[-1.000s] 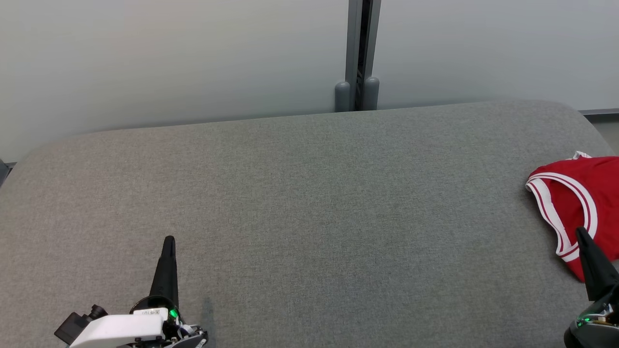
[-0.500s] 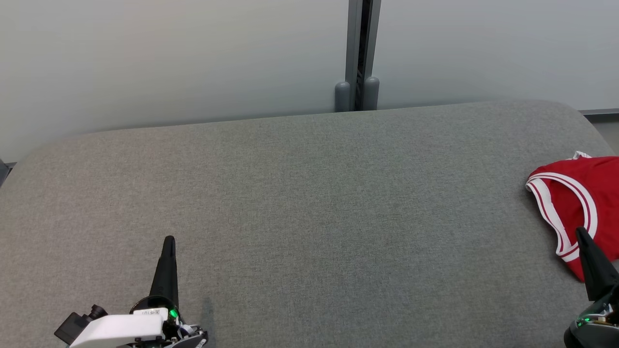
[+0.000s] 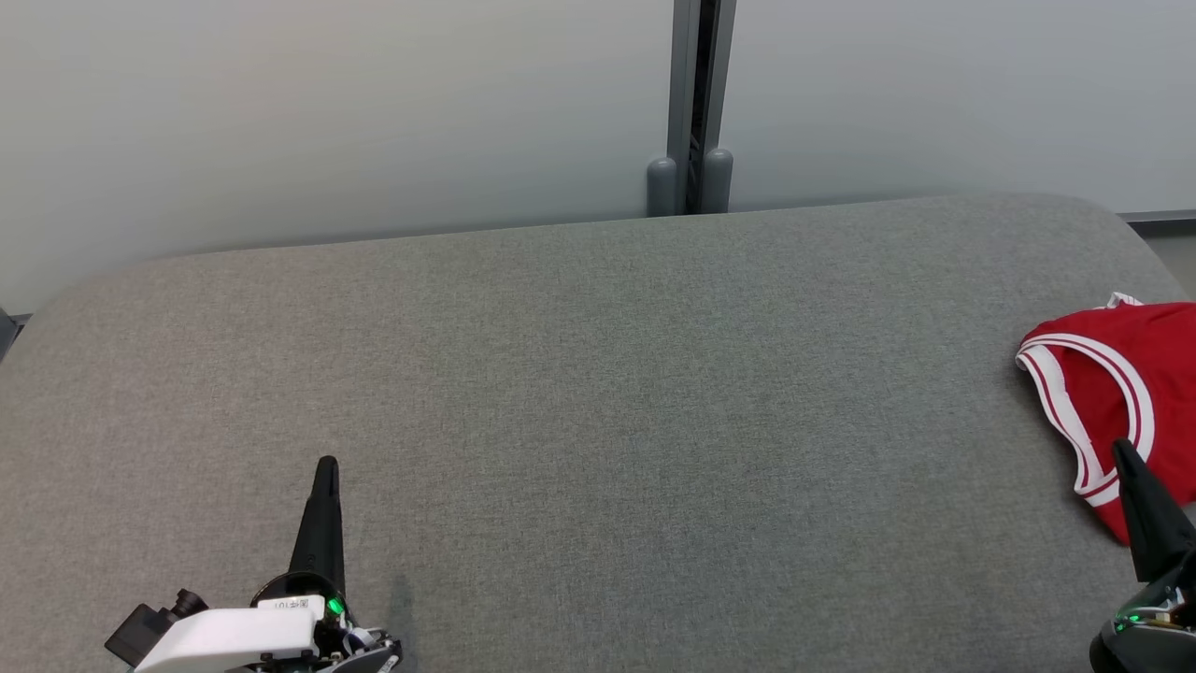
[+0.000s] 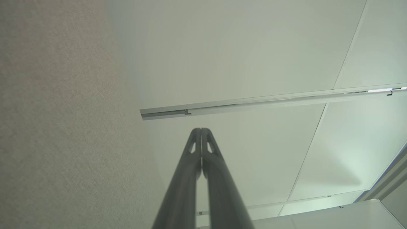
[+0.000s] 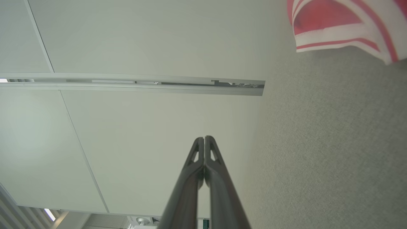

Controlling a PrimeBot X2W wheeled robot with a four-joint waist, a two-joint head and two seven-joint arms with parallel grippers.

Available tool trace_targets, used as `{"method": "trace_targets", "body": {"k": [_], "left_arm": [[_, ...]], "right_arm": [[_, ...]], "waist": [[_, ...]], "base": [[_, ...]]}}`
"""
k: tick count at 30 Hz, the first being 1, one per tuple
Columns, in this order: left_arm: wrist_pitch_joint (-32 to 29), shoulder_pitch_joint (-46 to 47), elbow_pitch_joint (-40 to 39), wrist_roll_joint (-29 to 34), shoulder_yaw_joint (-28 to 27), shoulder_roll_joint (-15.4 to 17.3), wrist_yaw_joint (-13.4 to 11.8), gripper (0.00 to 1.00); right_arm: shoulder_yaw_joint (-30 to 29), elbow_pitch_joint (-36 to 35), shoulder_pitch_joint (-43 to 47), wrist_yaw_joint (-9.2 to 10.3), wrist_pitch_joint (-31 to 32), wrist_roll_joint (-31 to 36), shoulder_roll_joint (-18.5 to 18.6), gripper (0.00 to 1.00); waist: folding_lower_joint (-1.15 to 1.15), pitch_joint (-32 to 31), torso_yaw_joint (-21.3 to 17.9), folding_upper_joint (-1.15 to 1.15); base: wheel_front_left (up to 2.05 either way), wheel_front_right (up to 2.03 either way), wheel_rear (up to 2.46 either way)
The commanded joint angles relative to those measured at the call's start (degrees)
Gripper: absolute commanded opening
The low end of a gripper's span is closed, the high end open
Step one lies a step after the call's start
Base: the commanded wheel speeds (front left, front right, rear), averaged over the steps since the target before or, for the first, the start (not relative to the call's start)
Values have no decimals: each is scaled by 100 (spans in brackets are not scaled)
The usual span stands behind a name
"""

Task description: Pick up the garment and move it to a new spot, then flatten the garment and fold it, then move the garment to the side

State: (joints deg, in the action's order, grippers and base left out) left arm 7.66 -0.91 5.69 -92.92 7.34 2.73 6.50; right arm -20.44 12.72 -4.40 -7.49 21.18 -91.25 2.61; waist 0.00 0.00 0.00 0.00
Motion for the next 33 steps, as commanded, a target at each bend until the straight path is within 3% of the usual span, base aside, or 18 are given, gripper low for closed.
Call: {"method": "trace_targets", "body": {"k": [1,33], "left_arm": [[1,73,-15,-15,-25,13,20,0],[1,73,-15,-15,-25,13,20,0]], "right_arm": [[-25,11,-39,0,18,-18,50,0],[-24,11,-39,0,18,-18,50,0]], "waist": [[0,0,0,0],[0,0,0,0]], "base": [[0,0,0],[0,0,0]]}}
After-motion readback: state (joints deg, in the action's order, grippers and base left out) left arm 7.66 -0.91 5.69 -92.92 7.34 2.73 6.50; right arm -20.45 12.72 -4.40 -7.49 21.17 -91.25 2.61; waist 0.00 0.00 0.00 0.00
